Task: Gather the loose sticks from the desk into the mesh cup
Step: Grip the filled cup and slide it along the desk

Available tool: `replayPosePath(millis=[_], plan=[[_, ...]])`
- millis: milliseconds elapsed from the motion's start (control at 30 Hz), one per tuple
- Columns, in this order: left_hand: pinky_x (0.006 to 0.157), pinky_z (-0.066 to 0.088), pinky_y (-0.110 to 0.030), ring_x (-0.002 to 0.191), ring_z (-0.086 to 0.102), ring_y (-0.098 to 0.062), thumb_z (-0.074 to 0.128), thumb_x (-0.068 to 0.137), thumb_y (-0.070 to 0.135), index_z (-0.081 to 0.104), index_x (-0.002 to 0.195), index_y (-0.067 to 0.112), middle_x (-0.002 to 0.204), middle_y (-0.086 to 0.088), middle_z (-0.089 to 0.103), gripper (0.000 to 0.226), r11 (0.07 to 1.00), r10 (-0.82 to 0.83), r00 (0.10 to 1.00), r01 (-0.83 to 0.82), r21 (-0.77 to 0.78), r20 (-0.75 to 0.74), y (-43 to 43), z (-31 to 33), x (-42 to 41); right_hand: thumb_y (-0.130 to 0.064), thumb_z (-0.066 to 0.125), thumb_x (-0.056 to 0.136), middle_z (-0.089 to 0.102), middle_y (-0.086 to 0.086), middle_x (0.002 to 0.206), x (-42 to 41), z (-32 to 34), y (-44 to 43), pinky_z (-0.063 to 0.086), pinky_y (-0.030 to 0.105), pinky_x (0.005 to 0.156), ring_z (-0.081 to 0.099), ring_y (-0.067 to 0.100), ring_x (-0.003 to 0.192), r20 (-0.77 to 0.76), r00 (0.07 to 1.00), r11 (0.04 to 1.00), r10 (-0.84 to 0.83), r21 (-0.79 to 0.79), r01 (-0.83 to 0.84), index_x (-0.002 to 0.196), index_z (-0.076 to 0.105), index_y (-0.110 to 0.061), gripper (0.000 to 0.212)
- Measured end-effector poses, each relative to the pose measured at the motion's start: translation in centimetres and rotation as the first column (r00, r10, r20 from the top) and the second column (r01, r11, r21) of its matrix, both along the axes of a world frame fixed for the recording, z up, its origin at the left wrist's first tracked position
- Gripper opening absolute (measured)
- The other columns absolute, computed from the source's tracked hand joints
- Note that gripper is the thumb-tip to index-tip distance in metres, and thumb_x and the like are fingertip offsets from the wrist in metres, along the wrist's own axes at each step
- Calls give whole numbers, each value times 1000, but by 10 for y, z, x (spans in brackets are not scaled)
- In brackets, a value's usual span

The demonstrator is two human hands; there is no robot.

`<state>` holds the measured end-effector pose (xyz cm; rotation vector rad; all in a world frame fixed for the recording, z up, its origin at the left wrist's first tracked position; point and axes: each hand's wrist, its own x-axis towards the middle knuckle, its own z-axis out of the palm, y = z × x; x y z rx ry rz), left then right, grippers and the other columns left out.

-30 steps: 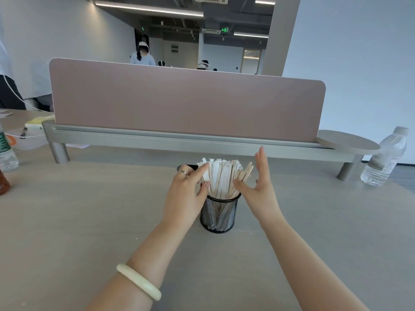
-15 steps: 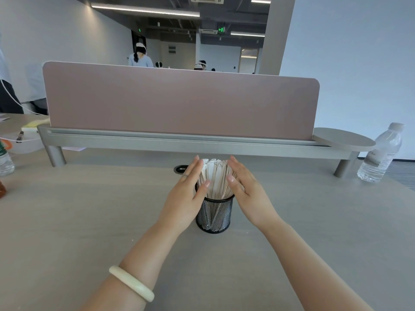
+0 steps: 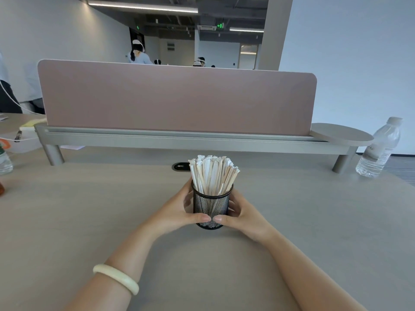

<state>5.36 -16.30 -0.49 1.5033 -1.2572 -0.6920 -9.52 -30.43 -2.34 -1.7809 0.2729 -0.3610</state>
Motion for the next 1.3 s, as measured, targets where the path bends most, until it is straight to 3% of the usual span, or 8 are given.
replayPosePath(millis=[100, 267, 400, 500, 633, 900, 1100, 1300], plan=[[88, 45, -10, 112, 55, 8, 75, 67, 0, 40, 123, 33, 125, 16, 54, 74, 1000, 17, 998, -18, -11, -64, -3, -8, -2, -26, 81, 58, 59, -5, 132, 1, -5, -1, 48, 31, 101, 55, 12, 124, 4, 997, 997, -71, -13, 71, 137, 40, -25, 89], [88, 48, -16, 106, 61, 3, 81, 57, 23, 51, 111, 38, 111, 21, 67, 64, 992, 130, 991, -130, 3, -16, -3, -19, -1, -37, 82, 51, 63, -13, 123, 0, -6, 3, 49, 33, 100, 58, 9, 118, -1, 983, 978, -186, -101, 185, 134, 45, -27, 92], [85, 50, -15, 99, 64, 2, 77, 48, 38, 53, 103, 39, 111, 9, 64, 60, 982, 191, 981, -191, -2, 24, -4, -20, -4, -40, 81, 54, 63, -14, 123, -3, -5, 9, 49, 33, 101, 58, 6, 117, -3, 977, 964, -214, -163, 210, 133, 45, -31, 87], [83, 50, -16, 98, 65, -1, 78, 47, 36, 54, 102, 39, 110, 6, 66, 60, 978, 209, 977, -209, -8, 43, -4, -20, -8, -34, 82, 58, 63, -17, 120, -7, -5, 12, 48, 32, 101, 57, 6, 118, 1, 974, 960, -228, -164, 225, 129, 45, -35, 80], [85, 49, -15, 102, 63, -2, 81, 60, 15, 54, 103, 42, 111, 4, 66, 58, 975, 222, 973, -220, -39, 65, -6, -16, -18, -16, 82, 68, 64, -24, 110, -15, -3, 10, 49, 14, 91, 59, -9, 107, 29, 970, 958, -243, -151, 244, 116, 46, -45, 66], [84, 45, -7, 97, 61, 11, 77, 68, 6, 52, 102, 43, 105, 21, 63, 57, 967, 202, 977, -188, -171, 69, -72, -1, -71, -9, 81, 65, 68, -4, 119, -70, 34, -50, 52, 28, 94, 64, 7, 111, 36, 965, 956, -258, -139, 260, 129, 52, -23, 72], [99, 46, -30, 113, 59, -5, 71, 67, 19, 46, 126, 30, 120, 11, 62, 65, 983, 92, 992, -77, -164, 86, -149, 1, -123, 8, 72, 73, 69, -1, 117, -127, 31, -109, 53, 17, 80, 66, 6, 104, 40, 930, 927, -366, -80, 368, 124, 55, -14, 58], [101, 45, -41, 116, 58, -11, 68, 60, 33, 43, 126, 35, 123, 8, 62, 70, 992, 102, 993, -96, -86, 64, -188, -23, -131, 8, 70, 75, 67, 1, 121, -134, 7, -138, 52, 16, 80, 65, 2, 106, 24, 911, 910, -412, -49, 413, 126, 53, -14, 58]])
